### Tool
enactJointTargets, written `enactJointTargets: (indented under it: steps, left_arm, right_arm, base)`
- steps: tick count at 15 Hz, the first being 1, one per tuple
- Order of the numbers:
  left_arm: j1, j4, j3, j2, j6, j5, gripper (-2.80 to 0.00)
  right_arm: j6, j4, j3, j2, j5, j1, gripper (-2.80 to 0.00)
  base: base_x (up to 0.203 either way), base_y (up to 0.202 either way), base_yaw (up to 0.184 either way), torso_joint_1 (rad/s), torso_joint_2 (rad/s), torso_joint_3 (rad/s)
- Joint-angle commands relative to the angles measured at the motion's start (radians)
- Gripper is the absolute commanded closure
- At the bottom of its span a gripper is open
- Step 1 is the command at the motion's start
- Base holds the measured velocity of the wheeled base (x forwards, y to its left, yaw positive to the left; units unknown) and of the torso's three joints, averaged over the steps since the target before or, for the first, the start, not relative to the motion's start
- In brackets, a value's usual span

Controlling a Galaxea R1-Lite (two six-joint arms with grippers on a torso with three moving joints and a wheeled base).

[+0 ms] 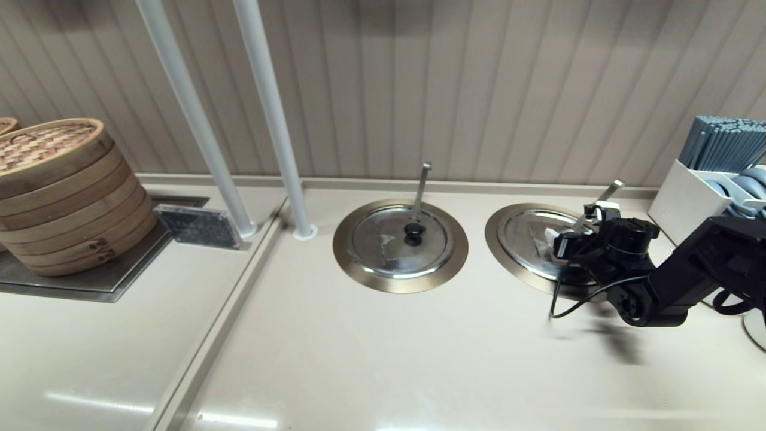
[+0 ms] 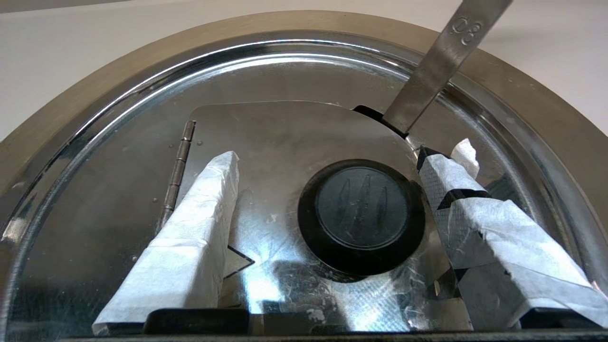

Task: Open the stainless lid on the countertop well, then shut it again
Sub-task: Open the lid

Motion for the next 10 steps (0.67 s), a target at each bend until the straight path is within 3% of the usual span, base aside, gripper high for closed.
enactJointTargets:
  steps: [1,10]
  left_arm:
    - [0.0,0.0,0.0,0.0,0.0,0.0,0.0]
    - [0.0,0.0,0.0,0.0,0.0,0.0,0.0]
  right_arm:
    - [0.001,-0.005,-0.017,0.025,0.0,0.001,-2.8]
    - [0.008,-0.005,-0.014,-0.006,-0.002,0.027,-2.8]
  base:
    - [0.0,0.0,0.0,0.0,0.0,0.0]
    - [0.0,0.0,0.0,0.0,0.0,0.0]
